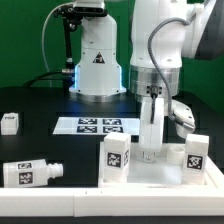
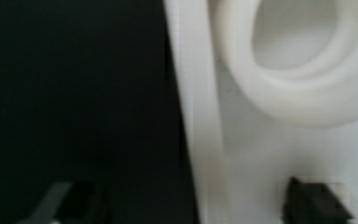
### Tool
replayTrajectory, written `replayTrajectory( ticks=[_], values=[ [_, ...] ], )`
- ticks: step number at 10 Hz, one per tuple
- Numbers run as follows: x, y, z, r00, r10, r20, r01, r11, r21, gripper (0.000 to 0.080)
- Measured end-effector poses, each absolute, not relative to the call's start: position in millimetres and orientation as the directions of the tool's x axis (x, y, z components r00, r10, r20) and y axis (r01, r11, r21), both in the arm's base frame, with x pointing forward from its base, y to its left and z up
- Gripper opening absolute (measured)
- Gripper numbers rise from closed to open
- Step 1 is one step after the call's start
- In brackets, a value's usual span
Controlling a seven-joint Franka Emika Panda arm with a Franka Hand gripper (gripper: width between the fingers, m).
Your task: Assemble square table
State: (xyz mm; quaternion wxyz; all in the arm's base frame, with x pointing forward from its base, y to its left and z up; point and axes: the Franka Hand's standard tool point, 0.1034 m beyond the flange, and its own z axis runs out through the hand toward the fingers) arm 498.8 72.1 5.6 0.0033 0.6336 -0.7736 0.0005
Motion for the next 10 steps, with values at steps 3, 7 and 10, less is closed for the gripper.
replayTrajectory(
  ticks=[3,7,10],
  values=[
    [498.6,71.8,5.1,-0.196,-0.981,0.007,-0.981,0.196,0.004,0.016],
    [493.0,62.6,14.1,-0.047,-0.999,0.003,-0.999,0.047,0.002,0.0056],
    [465.0,30.9,31.6,0.242,-0.97,-0.003,-0.97,-0.242,0.004,0.0055]
  ],
)
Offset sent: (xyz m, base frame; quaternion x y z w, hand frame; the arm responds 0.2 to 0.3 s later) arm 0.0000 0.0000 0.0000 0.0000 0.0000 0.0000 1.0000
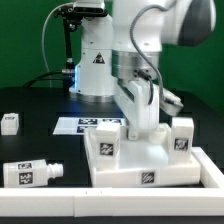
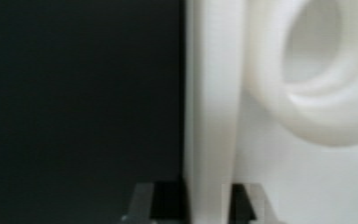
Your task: Assemble square table
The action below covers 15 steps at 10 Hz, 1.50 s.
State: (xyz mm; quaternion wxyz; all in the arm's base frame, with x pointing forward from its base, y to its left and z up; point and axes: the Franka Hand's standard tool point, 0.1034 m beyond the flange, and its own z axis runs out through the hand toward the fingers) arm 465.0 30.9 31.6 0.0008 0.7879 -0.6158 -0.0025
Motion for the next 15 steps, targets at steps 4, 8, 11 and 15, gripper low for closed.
replayTrajectory(
  ticks=[4,8,11,15],
  values=[
    [465.3,19.5,29.5,0.443,-0.897,0.009,-0.897,-0.442,0.015,0.0055],
    [452.1,-22.4,38.1,0.793,-0.606,0.063,-0.609,-0.792,0.039,0.0057],
    [450.2,-23.2,34.8,0.9,-0.434,0.043,-0.436,-0.898,0.063,0.0057],
    [458.3,-52.4,37.7,0.994,0.104,0.024,0.101,-0.99,0.102,0.0058]
  ],
)
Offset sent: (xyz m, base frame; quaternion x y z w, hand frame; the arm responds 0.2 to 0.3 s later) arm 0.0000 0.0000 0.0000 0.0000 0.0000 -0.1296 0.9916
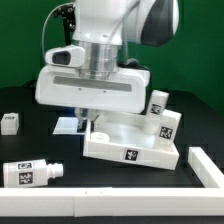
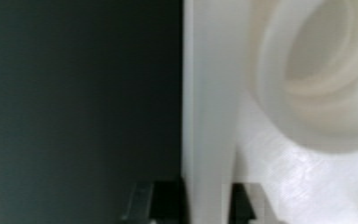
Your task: Assemble square table
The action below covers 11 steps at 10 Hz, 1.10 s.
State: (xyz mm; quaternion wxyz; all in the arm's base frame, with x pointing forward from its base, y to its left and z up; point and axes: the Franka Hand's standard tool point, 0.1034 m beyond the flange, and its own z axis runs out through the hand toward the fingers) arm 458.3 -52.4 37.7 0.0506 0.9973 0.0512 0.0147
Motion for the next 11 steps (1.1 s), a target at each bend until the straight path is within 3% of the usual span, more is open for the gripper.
replayTrajectory(
  ticks=[1,4,6,9,11],
  values=[
    [456.8,-54.5,36.2,0.994,0.104,0.021,0.102,-0.99,0.098,0.0057],
    [461.3,-58.4,36.3,0.932,0.362,-0.027,0.363,-0.925,0.109,0.0057],
    [507.7,-46.8,45.0,0.782,0.622,-0.036,0.619,-0.771,0.149,0.0058],
    [509.9,-45.8,44.1,0.604,0.794,-0.074,0.793,-0.589,0.153,0.0057],
    [523.1,-35.2,49.2,0.403,0.911,-0.088,0.906,-0.384,0.177,0.0057]
  ],
)
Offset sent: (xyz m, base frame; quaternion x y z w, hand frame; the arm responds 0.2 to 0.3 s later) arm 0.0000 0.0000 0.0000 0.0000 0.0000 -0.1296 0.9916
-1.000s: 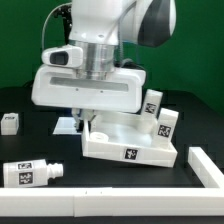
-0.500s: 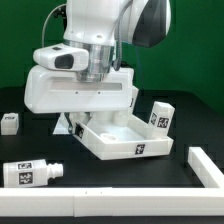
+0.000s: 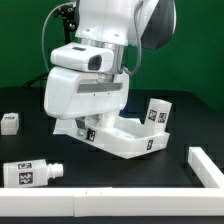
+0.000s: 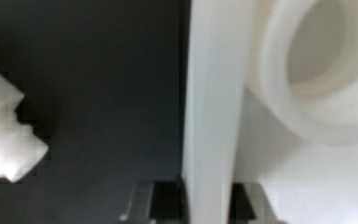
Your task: Assemble square table
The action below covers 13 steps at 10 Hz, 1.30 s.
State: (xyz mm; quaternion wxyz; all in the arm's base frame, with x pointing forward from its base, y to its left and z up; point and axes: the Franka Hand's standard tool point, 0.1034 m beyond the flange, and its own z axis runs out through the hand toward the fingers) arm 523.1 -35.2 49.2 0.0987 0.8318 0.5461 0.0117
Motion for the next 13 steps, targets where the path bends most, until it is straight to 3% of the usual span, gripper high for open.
replayTrajectory(
  ticks=[3,5,8,9,10,11,12,13],
  values=[
    [565.6,3.0,49.5,0.113,0.988,-0.101,0.981,-0.095,0.17,0.0058],
    [560.4,-6.0,47.8,0.009,0.991,-0.136,0.989,0.012,0.15,0.0058],
    [559.7,-4.8,46.3,0.036,0.99,-0.135,0.989,-0.016,0.148,0.0057],
    [567.8,14.7,46.4,0.128,0.984,-0.124,0.986,-0.113,0.122,0.0058],
    [585.9,31.5,47.5,0.133,0.984,-0.115,0.985,-0.118,0.126,0.0058],
    [609.7,42.7,49.6,0.13,0.986,-0.103,0.982,-0.114,0.151,0.0057],
    [633.2,48.8,56.2,0.087,0.992,-0.089,0.969,-0.064,0.237,0.0058],
    [630.2,45.3,53.7,0.097,0.991,-0.089,0.968,-0.073,0.24,0.0058]
  ],
)
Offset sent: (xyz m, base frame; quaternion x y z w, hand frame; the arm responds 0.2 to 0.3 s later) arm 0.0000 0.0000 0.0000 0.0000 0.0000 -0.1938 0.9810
